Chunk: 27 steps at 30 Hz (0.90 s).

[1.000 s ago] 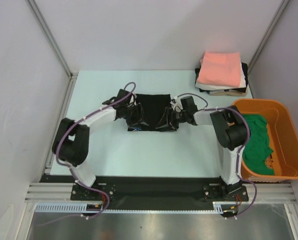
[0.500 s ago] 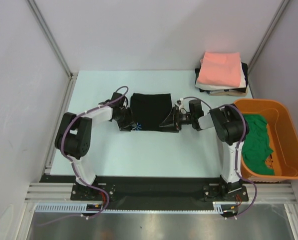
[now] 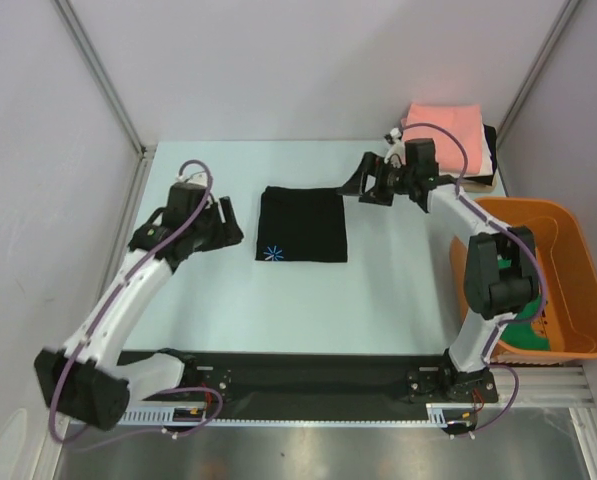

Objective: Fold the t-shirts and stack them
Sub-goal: Neatly place the folded tshirt to the corner

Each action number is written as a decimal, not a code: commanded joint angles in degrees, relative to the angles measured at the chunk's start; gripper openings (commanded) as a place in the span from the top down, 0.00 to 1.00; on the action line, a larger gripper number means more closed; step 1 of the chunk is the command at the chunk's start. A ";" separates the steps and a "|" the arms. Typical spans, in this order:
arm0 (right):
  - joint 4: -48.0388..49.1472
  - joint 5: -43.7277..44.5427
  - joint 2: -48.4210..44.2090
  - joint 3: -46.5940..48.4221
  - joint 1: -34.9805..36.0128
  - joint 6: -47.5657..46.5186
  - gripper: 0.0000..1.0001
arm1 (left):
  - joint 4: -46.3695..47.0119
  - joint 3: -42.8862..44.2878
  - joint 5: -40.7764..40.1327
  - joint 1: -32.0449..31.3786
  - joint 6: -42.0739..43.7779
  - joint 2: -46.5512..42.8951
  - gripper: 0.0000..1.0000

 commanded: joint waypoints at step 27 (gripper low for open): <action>1.36 2.88 35.67 20.53 3.93 5.23 0.22 | 1.20 -13.35 -5.64 -0.15 5.39 -32.10 0.29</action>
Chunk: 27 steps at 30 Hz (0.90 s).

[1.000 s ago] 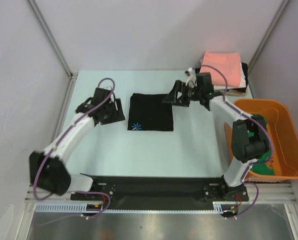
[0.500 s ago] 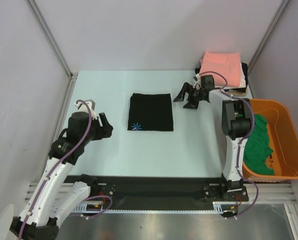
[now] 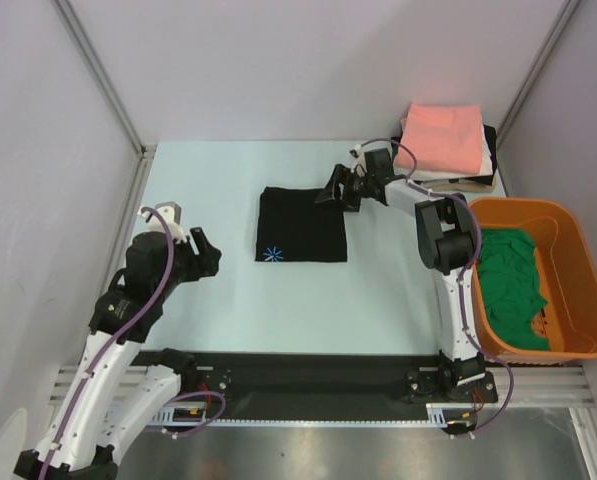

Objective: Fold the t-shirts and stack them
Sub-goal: Neatly place the folded tshirt to the corner

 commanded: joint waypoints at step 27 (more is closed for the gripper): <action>-31.94 11.14 -12.85 18.70 -7.39 -24.98 1.00 | 1.97 -0.83 -0.13 -0.06 1.24 0.14 0.30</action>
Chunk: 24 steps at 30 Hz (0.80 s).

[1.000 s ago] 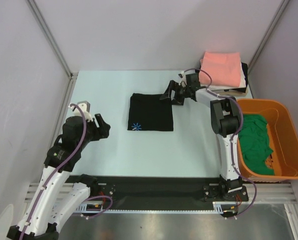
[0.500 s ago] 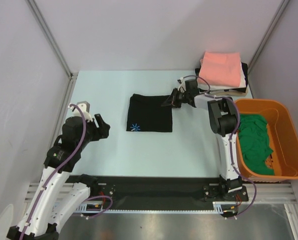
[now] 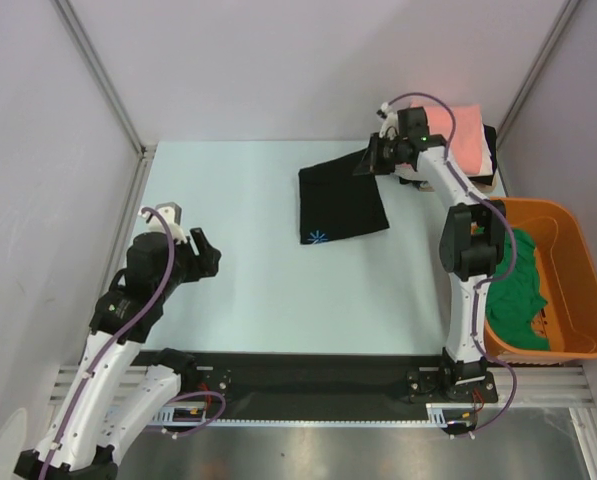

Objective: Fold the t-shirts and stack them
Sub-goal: Neatly place the folded tshirt to the corner

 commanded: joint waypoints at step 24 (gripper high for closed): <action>-13.92 8.46 -6.62 31.15 -12.04 -14.24 1.00 | 1.79 -0.72 0.13 -0.06 1.22 3.74 0.31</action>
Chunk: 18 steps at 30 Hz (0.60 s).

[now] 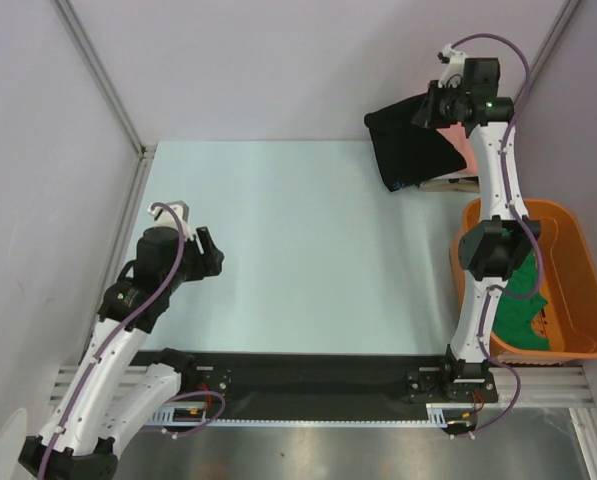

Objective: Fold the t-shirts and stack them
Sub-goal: Neatly place the folded tshirt to the corner

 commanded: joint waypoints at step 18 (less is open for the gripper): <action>12.16 -7.59 0.61 7.94 -9.45 2.41 1.00 | 1.49 -0.15 0.04 -0.06 1.22 2.89 0.32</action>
